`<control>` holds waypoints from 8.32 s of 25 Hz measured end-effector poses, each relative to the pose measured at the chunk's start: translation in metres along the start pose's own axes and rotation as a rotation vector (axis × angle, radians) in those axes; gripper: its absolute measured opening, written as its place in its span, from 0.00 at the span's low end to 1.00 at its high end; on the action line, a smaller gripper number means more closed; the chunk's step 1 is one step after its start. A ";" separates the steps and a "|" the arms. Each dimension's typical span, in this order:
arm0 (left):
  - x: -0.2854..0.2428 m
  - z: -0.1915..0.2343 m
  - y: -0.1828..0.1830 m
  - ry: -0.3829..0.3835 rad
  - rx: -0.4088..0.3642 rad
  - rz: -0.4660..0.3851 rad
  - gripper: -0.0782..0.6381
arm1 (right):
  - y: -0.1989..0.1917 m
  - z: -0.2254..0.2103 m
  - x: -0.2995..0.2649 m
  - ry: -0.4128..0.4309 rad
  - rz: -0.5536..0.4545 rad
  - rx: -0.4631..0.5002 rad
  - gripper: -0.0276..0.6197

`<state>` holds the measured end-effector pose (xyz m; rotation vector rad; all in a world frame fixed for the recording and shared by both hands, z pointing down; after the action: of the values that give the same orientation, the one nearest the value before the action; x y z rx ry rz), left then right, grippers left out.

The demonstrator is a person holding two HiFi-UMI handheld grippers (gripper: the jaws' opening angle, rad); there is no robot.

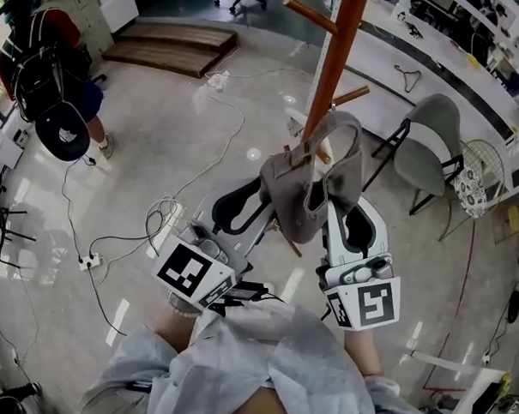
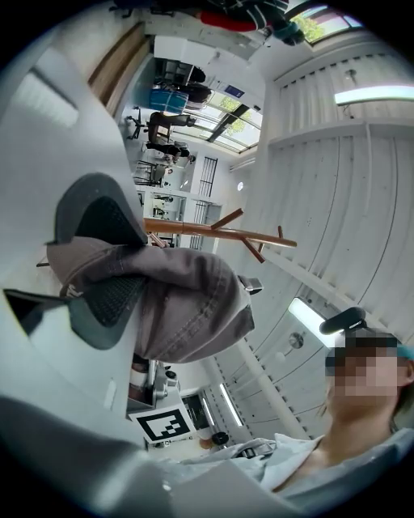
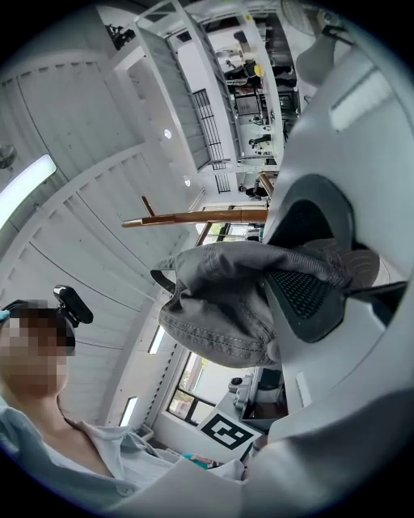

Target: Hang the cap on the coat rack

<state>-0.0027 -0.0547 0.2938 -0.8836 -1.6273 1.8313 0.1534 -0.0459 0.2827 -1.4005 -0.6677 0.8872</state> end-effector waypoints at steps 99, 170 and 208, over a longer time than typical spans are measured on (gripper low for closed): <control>-0.087 0.145 0.056 -0.112 0.148 -0.073 0.27 | 0.067 -0.039 -0.144 -0.081 0.123 -0.029 0.18; -0.102 0.144 0.037 -0.201 0.144 0.013 0.27 | 0.039 -0.041 -0.135 -0.163 0.164 -0.083 0.18; -0.050 0.137 0.035 -0.089 0.148 -0.027 0.27 | 0.044 -0.027 -0.101 -0.125 0.060 -0.077 0.17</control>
<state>-0.0741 -0.1855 0.2734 -0.7216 -1.5251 1.9682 0.1173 -0.1472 0.2481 -1.4479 -0.7650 1.0119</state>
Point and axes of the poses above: the fingertips, and each gripper's own axes: x backward along the fingers, z to its left, y out of its top, the point moved 5 cm from there along x, backward along the fingers, and after that the axes turned 15 degrees about z, right-handed, at the moved point
